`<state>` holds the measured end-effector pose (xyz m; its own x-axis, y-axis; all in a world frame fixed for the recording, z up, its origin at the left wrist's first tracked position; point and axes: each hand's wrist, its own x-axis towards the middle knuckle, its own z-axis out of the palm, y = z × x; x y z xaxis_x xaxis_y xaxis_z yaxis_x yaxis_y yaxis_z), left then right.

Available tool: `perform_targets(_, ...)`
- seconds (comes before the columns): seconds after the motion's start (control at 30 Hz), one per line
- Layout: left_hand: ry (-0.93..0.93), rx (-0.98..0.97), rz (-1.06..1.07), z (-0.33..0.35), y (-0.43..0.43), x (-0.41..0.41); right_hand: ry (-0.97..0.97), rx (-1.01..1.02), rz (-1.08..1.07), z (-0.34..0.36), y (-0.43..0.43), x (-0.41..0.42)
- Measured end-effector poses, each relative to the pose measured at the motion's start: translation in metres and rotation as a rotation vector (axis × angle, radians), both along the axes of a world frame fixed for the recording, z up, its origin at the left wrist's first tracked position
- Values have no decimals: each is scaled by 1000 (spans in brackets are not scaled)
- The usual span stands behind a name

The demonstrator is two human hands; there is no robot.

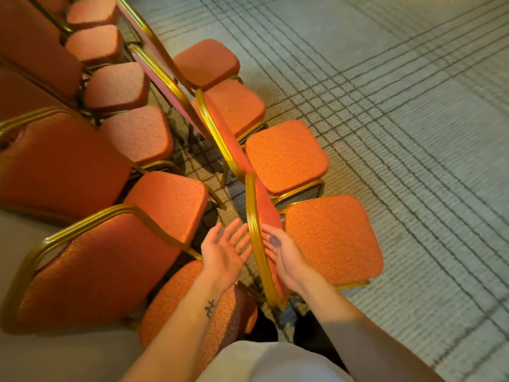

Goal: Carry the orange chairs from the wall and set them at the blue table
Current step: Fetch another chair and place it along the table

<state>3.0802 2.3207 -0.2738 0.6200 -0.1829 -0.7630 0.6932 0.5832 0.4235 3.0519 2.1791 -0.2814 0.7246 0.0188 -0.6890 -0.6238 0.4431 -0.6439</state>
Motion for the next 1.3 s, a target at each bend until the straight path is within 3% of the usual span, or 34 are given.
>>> perform_targets(0.3, 2, 18, -121, 5, -3, 11, -7, -113, 14, 5, -14, 1)
perform_targets(0.47, -35, -2, -193, 13, -30, 21, -40, -146, -106, 22, -44, -2)
perform_targets(0.73, -113, -50, -288, 44, -124, 42, -123, -240, -184, 47, -135, 6)
perform_targets(1.17, -334, 15, -495, 68, -288, 67, -269, -683, -301, 68, -274, 10)
perform_targets(1.3, -514, 171, -635, 78, -340, 70, -281, -779, -326, 72, -316, 9)
